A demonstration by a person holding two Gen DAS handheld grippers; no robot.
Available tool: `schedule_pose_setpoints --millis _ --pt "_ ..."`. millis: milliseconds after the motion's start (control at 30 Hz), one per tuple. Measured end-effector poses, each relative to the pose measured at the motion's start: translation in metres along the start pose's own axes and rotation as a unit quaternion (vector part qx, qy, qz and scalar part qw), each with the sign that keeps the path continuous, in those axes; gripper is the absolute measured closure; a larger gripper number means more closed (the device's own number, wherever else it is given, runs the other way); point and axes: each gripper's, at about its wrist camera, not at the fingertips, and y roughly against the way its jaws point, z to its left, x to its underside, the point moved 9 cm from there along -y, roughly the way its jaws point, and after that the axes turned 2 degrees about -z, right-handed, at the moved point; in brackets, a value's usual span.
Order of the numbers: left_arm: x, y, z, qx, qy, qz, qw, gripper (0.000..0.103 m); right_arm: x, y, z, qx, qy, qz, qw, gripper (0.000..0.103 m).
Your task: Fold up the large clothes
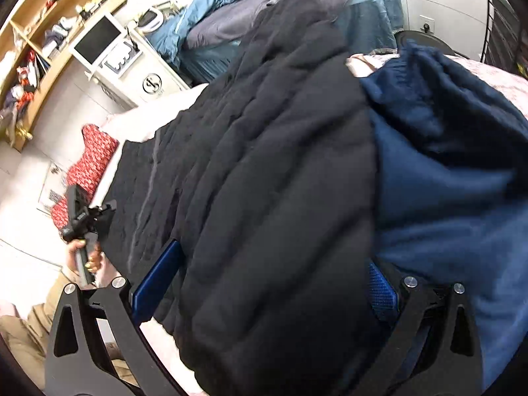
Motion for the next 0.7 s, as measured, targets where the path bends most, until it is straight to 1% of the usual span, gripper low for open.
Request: schedule_pose_setpoints --millis 33,67,100,133,167,200,233,300,333,400,433,500,567,633,700 --pt "0.002 0.001 0.001 -0.001 -0.001 -0.001 1.0000 0.010 -0.001 -0.004 0.001 0.003 0.000 0.003 1.000 0.005" --pt "0.002 0.002 0.001 0.000 -0.002 -0.002 1.0000 0.012 -0.001 -0.006 0.002 0.007 0.001 0.003 1.000 0.010" --pt "0.003 0.003 0.001 0.000 -0.002 -0.003 1.0000 0.019 -0.001 -0.006 0.003 0.013 0.003 0.000 1.000 0.015" --pt "0.005 0.007 0.003 0.001 -0.003 -0.004 1.0000 0.026 -0.001 -0.004 0.003 0.017 0.003 -0.005 1.000 0.018" --pt "0.006 0.009 0.003 0.001 -0.003 -0.005 1.0000 0.029 -0.001 -0.002 0.003 0.021 0.001 -0.012 1.000 0.023" --pt "0.007 0.011 0.002 0.004 -0.004 -0.008 0.9999 0.035 -0.001 -0.001 0.002 0.024 0.000 -0.016 1.000 0.030" --pt "0.010 0.014 -0.001 0.005 -0.005 -0.012 0.9999 0.041 0.000 0.002 0.003 0.025 -0.002 -0.024 0.999 0.033" --pt "0.013 0.020 -0.005 0.006 -0.009 -0.017 0.9998 0.048 0.002 0.007 0.006 0.022 -0.006 -0.038 0.999 0.046" --pt "0.014 0.025 -0.009 0.008 -0.012 -0.020 0.9997 0.054 0.004 0.011 0.009 0.023 -0.008 -0.046 0.999 0.049" --pt "0.018 0.035 -0.016 0.015 -0.016 -0.026 0.9994 0.060 0.007 0.019 0.016 0.025 -0.003 -0.060 0.998 0.063" --pt "0.019 0.042 -0.020 0.022 -0.018 -0.031 0.9991 0.063 0.010 0.024 0.021 0.026 0.001 -0.067 0.997 0.066" --pt "0.023 0.057 -0.030 0.035 -0.027 -0.039 0.9983 0.067 0.017 0.035 0.035 0.023 0.007 -0.080 0.996 0.074" --pt "0.031 0.076 -0.044 0.041 -0.044 -0.047 0.9971 0.069 0.024 0.046 0.046 0.025 0.014 -0.092 0.995 0.077" --pt "0.041 0.096 -0.056 0.034 -0.071 -0.058 0.9952 0.070 0.034 0.058 0.061 0.039 0.035 -0.107 0.993 0.079" --pt "0.049 0.115 -0.062 0.029 -0.088 -0.068 0.9934 0.070 0.043 0.065 0.078 0.035 0.052 -0.112 0.992 0.080"
